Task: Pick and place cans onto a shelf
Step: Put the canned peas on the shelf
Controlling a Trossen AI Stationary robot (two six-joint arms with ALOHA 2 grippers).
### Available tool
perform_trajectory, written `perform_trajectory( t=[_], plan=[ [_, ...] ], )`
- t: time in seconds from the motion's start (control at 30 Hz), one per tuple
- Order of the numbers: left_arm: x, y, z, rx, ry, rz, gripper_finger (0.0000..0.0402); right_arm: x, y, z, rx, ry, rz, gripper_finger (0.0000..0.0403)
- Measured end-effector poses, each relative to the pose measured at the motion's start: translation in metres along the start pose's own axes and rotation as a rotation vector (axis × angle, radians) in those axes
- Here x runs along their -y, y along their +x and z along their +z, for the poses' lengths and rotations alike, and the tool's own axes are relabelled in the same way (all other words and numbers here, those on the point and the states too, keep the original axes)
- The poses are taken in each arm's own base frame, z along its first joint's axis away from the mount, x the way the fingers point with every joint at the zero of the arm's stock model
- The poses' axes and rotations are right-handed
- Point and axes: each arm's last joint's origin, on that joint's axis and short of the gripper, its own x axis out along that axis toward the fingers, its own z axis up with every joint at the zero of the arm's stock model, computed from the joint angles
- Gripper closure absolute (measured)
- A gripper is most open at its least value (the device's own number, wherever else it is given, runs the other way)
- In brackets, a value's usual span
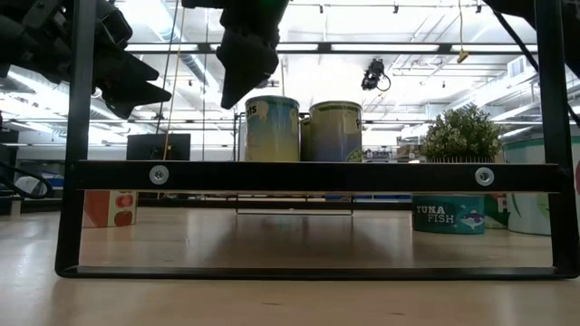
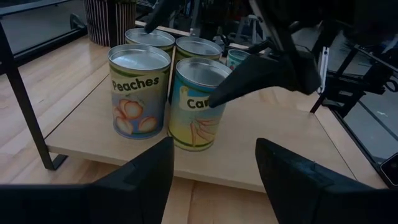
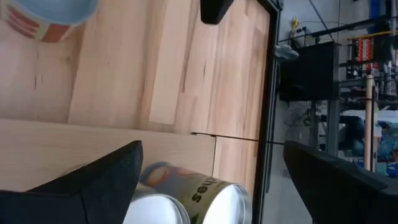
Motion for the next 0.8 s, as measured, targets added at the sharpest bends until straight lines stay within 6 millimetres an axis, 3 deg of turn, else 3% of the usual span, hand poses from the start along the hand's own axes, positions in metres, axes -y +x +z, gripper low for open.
perform_trajectory(
  t=[0.4,0.47,0.57,0.8],
  plan=[
    [0.0,0.0,0.0,0.001,0.0,0.0,0.017,0.011,0.009,-0.006,-0.049,-0.025,-0.021,0.0007],
    [0.0,0.0,0.0,0.001,0.0,0.0,0.017,0.012,-0.001,-0.002,-0.008,-0.022,-0.04,0.0007],
    [0.0,0.0,0.0,0.0,0.0,0.0,0.017,0.011,-0.035,0.006,0.106,0.015,-0.027,0.0007],
    [-0.001,0.0,-0.002,-0.025,-0.018,0.007,0.017,-0.012,-0.086,-0.005,0.124,0.065,0.232,0.0007]
  ],
)
